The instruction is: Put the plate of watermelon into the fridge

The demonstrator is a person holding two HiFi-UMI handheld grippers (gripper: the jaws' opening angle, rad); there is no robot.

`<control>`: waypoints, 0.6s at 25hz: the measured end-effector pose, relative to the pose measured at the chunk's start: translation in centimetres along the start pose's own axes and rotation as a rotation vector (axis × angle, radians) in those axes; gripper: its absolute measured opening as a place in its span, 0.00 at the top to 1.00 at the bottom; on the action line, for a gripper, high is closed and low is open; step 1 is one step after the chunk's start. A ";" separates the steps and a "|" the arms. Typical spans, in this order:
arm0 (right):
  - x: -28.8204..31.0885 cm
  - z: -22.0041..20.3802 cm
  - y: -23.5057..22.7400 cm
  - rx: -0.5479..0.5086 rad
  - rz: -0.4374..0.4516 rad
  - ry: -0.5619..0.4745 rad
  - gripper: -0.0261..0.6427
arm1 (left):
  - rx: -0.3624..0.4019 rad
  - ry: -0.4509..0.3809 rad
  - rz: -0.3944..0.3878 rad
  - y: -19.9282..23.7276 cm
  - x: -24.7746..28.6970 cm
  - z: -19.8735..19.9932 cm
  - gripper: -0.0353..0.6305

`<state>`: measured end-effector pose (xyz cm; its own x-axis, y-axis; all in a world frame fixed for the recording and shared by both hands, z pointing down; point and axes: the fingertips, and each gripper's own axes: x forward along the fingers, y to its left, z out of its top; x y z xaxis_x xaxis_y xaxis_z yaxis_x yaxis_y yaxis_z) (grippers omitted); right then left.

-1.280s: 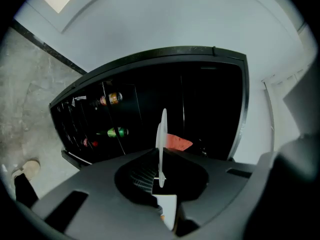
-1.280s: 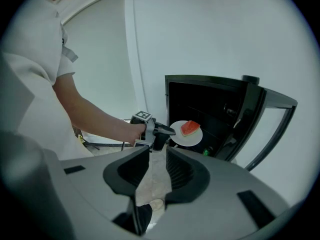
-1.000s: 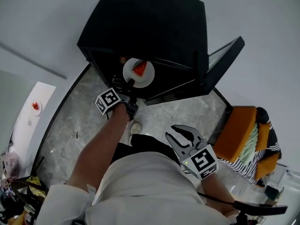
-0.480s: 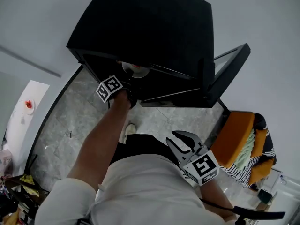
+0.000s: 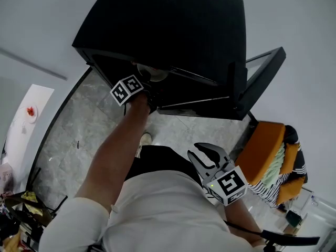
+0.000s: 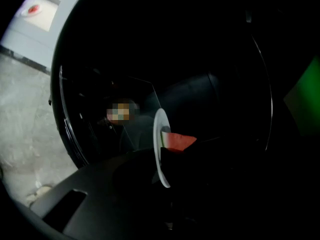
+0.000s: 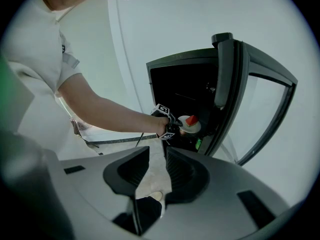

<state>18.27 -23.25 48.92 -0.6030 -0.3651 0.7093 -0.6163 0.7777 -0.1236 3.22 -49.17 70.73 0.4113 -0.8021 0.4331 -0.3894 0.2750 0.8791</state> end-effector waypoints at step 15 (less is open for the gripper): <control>0.1 -1.0 0.6 0.022 0.012 0.016 0.79 | 0.535 0.055 0.357 0.8 -0.4 1.2 0.68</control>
<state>18.33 -22.34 49.57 -0.6021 -0.3477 0.7187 -0.6205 0.7703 -0.1472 1.77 -49.28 70.99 0.2164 -0.6782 0.7023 -0.8613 0.2061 0.4644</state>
